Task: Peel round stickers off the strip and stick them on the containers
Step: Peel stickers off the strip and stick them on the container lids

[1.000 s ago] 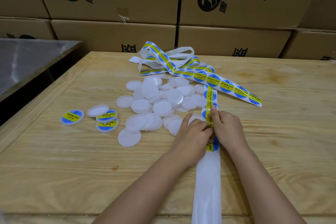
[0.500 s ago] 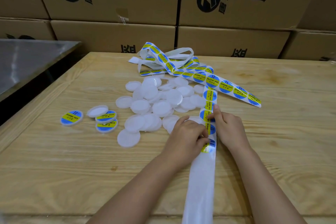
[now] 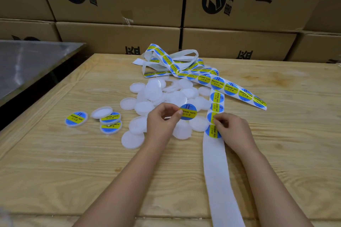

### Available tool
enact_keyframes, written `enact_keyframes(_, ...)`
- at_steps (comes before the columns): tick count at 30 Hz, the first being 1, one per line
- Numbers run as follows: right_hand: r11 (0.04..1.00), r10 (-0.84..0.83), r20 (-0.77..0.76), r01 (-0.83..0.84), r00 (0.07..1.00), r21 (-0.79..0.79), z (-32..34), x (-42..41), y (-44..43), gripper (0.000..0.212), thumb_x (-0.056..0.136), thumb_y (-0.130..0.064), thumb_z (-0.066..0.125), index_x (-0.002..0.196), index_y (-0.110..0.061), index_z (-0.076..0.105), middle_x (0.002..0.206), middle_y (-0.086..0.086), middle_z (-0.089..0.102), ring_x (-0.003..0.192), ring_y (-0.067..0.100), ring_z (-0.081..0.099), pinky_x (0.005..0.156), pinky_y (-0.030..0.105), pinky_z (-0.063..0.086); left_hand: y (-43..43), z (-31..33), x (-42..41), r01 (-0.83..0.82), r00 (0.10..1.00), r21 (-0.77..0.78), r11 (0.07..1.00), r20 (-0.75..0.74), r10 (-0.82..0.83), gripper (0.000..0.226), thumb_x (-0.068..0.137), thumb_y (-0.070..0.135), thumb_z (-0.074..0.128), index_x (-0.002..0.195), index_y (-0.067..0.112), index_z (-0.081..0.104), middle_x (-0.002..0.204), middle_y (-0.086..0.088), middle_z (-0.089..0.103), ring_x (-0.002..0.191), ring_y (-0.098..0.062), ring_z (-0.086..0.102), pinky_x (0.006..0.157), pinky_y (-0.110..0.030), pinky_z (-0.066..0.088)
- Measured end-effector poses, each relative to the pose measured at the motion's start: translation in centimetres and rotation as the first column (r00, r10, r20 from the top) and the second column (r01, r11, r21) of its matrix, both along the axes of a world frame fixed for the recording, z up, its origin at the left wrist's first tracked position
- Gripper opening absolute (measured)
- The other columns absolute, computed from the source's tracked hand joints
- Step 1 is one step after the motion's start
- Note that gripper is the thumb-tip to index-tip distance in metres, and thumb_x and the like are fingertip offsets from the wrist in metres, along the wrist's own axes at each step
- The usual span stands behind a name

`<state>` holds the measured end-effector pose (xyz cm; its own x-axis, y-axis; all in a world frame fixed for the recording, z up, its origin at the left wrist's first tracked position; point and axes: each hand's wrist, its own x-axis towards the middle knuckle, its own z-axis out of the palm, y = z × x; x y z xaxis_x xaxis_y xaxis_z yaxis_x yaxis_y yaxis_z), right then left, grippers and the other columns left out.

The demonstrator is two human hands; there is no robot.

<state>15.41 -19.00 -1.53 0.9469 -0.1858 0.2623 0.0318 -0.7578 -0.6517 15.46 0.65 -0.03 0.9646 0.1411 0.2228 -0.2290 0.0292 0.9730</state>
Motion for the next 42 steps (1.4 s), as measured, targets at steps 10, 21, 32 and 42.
enact_keyframes(10, 0.876, 0.21, 0.098, -0.232, 0.973, 0.422, 1.4, -0.8, 3.1, 0.007, 0.078, -0.019, 0.074, 0.084, -0.022, 0.074, 0.089, -0.009, 0.06, 0.081, 0.003, 0.047, 0.068, 0.008, 0.035, -0.9, -0.5, -0.1, 0.026, 1.0, 0.019, 0.999, 0.011, -0.026, 0.02, 0.08, 0.0, 0.068, 0.075, 0.019, 0.064, 0.076, 0.002, 0.068, 0.07, -0.01, 0.065, 0.072, -0.024, 0.054)
enact_keyframes(21, 0.752, -0.013, 0.064, -0.033, 0.998, 0.658, 1.0, -0.2, 2.5, 0.011, 0.079, -0.018, 0.074, 0.07, -0.021, 0.069, 0.068, -0.007, 0.06, 0.07, 0.011, 0.047, 0.059, 0.017, 0.04, 1.3, -1.5, 0.6, -0.136, 0.938, 0.783, 0.607, 0.298, -0.175, 0.062, 0.07, 0.046, 0.066, 0.126, 0.022, 0.055, 0.114, 0.012, 0.06, 0.109, -0.01, 0.051, 0.099, -0.025, 0.024)
enact_keyframes(32, 0.75, 0.047, 0.111, -0.108, 0.993, 0.653, 1.3, -0.5, 3.3, 0.016, 0.086, -0.011, 0.065, 0.092, -0.026, 0.065, 0.08, -0.009, 0.062, 0.074, 0.009, 0.053, 0.066, 0.014, 0.043, 1.1, -1.8, 0.6, -0.158, 0.922, 0.811, 0.563, 0.325, -0.21, 0.018, 0.08, 0.03, 0.06, 0.088, 0.018, 0.071, 0.078, 0.003, 0.069, 0.082, -0.02, 0.06, 0.088, -0.025, 0.024)
enact_keyframes(42, 0.574, 0.192, 0.115, -0.206, 0.975, 0.792, 1.7, -1.1, 5.2, 0.041, 0.088, -0.005, 0.059, 0.124, -0.019, 0.045, 0.09, 0.004, 0.065, 0.072, 0.011, 0.06, 0.059, 0.018, 0.047, 0.0, 0.2, -0.1, 0.259, 0.962, -0.088, 0.962, -0.07, -0.265, 0.027, 0.089, -0.004, 0.054, 0.105, 0.016, 0.044, 0.093, -0.02, 0.061, 0.062, -0.02, 0.066, 0.05, -0.025, 0.05)
